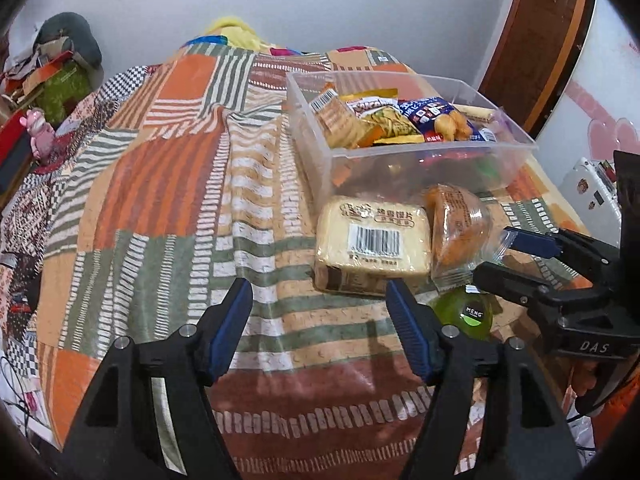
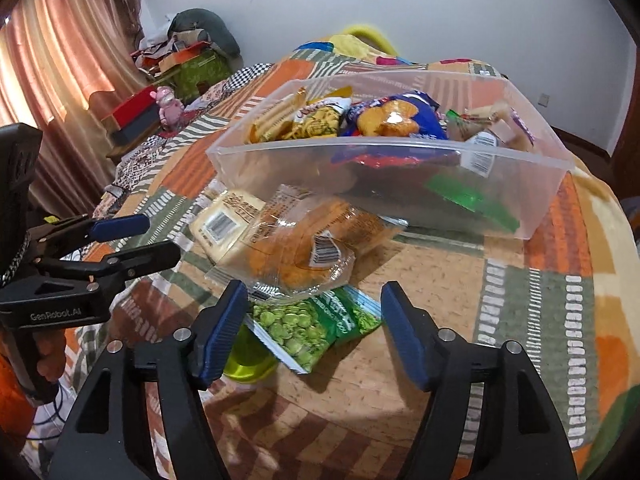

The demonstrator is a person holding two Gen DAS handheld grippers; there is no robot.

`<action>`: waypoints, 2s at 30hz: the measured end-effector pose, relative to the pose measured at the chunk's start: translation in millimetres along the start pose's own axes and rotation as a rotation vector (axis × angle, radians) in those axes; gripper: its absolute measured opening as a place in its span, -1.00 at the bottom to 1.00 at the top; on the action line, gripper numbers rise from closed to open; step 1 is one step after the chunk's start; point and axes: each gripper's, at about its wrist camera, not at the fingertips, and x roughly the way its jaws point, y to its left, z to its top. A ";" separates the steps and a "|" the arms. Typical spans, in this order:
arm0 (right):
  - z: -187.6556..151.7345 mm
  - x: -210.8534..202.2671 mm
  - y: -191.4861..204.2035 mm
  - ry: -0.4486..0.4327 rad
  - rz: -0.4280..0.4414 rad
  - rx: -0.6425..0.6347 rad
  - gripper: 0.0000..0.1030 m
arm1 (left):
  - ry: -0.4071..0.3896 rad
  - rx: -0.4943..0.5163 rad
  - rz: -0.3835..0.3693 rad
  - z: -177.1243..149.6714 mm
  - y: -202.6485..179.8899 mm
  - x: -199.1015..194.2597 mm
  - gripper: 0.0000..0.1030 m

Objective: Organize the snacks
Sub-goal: 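Grasp the square bread pack with the left gripper while the right grasps the green pea bag, then lower the bread pack and green pea bag into the clear box, release both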

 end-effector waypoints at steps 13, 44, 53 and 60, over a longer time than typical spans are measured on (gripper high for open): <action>-19.3 -13.1 -31.2 0.035 -0.122 0.000 0.28 | -0.001 0.031 -0.021 9.8 -18.7 12.1 0.73; -10.6 -19.1 -37.8 -0.005 -0.060 0.040 -0.49 | -0.002 0.022 -0.012 23.3 -33.9 32.1 0.49; 0.1 -50.6 -41.2 -0.093 -0.087 0.048 -0.49 | -0.104 0.009 -0.004 38.4 -31.9 -16.7 0.49; 22.7 -71.0 -45.3 -0.180 -0.101 0.049 -0.49 | -0.190 0.001 -0.024 66.1 -38.7 -40.7 0.49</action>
